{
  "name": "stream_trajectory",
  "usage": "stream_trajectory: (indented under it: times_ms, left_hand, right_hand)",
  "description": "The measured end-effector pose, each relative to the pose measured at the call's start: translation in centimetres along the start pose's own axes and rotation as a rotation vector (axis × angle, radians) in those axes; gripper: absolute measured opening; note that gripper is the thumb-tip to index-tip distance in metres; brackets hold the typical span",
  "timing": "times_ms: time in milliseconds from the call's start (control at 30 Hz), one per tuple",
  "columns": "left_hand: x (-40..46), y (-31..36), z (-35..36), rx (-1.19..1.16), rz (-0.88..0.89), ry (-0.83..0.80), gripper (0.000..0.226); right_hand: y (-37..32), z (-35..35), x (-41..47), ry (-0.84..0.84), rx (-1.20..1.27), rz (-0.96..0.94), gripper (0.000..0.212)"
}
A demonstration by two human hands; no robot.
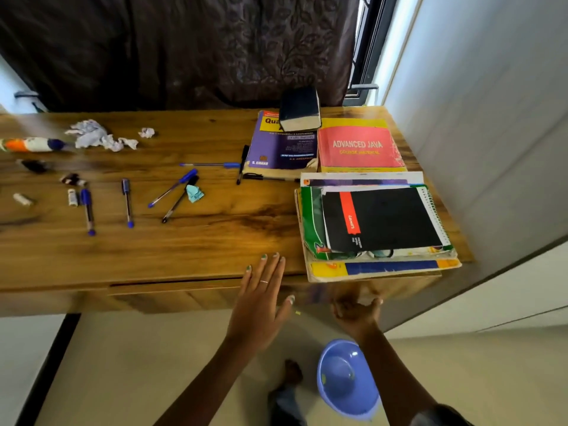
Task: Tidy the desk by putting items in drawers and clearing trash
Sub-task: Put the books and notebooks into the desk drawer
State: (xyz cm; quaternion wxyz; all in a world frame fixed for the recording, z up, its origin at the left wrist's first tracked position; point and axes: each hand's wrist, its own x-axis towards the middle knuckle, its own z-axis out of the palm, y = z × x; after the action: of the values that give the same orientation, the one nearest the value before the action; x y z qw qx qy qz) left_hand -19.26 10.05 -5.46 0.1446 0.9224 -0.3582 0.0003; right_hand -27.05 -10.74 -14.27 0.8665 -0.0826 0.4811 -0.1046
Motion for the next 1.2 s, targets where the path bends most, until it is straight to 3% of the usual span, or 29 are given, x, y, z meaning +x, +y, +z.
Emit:
stream_trajectory:
  times_ms: [100,333,433,500,567,600,700,767,833,900,967,1067,1133,1200]
  left_hand:
    - [0.0,0.1,-0.1,-0.016,-0.015,-0.014,0.067]
    - [-1.4,1.1,0.3,0.026,-0.091,-0.021,0.068]
    - [-3.3,1.5,0.6,0.042,-0.117,-0.038,0.069]
    - [-4.7,1.9,0.8,0.039,-0.141,-0.038,0.070]
    - [-6.0,2.4,0.8,0.030,-0.154,-0.045,0.070]
    - [-6.7,2.7,0.7,0.033,-0.154,-0.060,0.069]
    - [-8.3,3.1,0.8,0.058,-0.118,-0.127,0.070]
    - [-8.7,3.2,0.9,0.074,-0.108,-0.204,0.070]
    - [-9.1,3.4,1.0,0.060,-0.108,-0.254,0.073]
    - [-9.6,3.6,0.9,0.057,-0.083,-0.277,0.080]
    - [-10.2,3.9,0.8,0.009,-0.095,-0.335,0.084]
    - [-10.8,4.5,0.3,-0.001,-0.131,-0.397,0.088]
    - [-11.2,4.8,0.0,-0.032,-0.169,-0.422,0.076]
    - [-11.8,4.8,-0.1,-0.095,-0.186,-0.393,0.069]
  right_hand:
    - [0.5,-2.0,-0.8,0.039,0.020,0.019,0.087]
    - [1.5,-7.9,-4.0,0.073,-0.044,0.031,0.063]
    - [1.7,-10.4,-5.6,0.252,-0.110,-0.008,0.053]
    - [0.9,-11.6,-7.0,0.545,-0.141,-0.199,0.042]
    - [-1.2,-12.3,-9.2,0.876,-0.137,-0.456,0.046]
    - [-2.5,-12.2,-10.6,0.951,-0.147,-0.574,0.049]
    - [-4.7,-10.8,-14.8,0.892,-0.309,-1.057,0.038]
    - [-4.9,-8.8,-17.5,0.726,-0.714,-1.400,0.023]
    - [-4.2,-6.7,-18.7,0.524,-1.131,-1.541,0.015]
    - [-2.5,-5.4,-18.5,0.341,-1.511,-1.459,0.011]
    - [-0.6,-5.7,-17.5,0.231,-1.877,-1.233,0.019]
    - [1.4,-7.3,-16.5,0.255,-2.328,-0.949,0.043]
    - [1.9,-7.7,-17.1,0.310,-2.346,-0.939,0.051]
    - [1.8,-7.6,-17.4,0.293,-2.315,-0.876,0.045]
